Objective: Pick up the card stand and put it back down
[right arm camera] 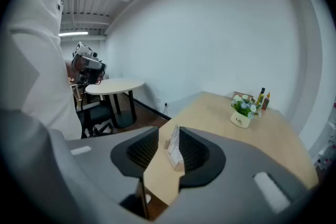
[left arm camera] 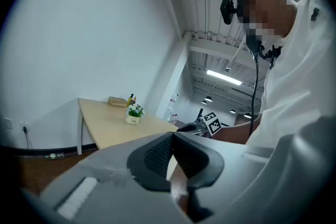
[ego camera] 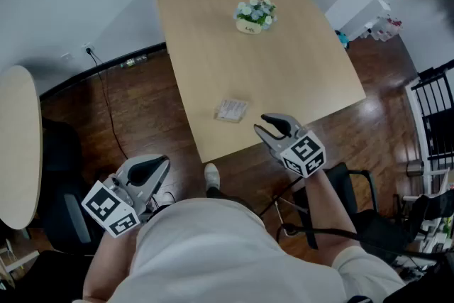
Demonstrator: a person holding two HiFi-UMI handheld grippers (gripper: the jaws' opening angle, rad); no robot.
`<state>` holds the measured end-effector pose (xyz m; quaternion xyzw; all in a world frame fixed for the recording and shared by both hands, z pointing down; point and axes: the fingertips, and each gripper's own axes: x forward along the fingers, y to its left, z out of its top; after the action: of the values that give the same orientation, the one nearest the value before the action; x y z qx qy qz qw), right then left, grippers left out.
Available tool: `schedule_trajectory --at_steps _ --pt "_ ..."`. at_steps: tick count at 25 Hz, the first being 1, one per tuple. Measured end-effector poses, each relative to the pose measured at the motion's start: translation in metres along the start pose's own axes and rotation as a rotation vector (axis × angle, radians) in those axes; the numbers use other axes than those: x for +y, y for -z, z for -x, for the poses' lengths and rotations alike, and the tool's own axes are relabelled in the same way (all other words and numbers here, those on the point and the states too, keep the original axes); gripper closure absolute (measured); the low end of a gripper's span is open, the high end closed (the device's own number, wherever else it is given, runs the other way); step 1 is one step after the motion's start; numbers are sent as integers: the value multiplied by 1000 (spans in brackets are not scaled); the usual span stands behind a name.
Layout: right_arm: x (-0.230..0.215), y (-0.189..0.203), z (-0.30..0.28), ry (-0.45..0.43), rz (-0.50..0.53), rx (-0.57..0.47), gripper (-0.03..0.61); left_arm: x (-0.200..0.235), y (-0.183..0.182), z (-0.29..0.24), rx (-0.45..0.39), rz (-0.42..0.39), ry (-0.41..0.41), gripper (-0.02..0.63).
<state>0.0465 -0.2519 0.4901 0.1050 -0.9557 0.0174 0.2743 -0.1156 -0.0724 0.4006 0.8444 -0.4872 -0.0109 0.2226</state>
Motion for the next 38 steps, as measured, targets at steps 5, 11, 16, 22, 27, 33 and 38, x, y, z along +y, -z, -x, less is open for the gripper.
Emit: schedule_trajectory --at_steps 5,11,16,22,27,33,38 --pt "-46 13 -33 -68 41 40 434 6 -12 -28 -24 3 -37 606" --pt "-57 34 -81 -193 79 100 423 7 -16 -35 -42 25 -114 603" --pt "-55 47 -104 -272 84 133 422 7 -16 -36 -50 34 -164 603" --pt "-51 52 -115 -340 73 134 425 9 -16 -41 -39 43 -199 603" --pt "-46 53 -118 -360 76 118 470 10 -12 -47 -30 46 -214 603" --pt "-48 52 -117 -369 81 95 537 7 -13 -55 -20 44 -217 603" --pt "-45 52 -117 -378 80 85 545 8 -11 -53 -15 42 -227 603"
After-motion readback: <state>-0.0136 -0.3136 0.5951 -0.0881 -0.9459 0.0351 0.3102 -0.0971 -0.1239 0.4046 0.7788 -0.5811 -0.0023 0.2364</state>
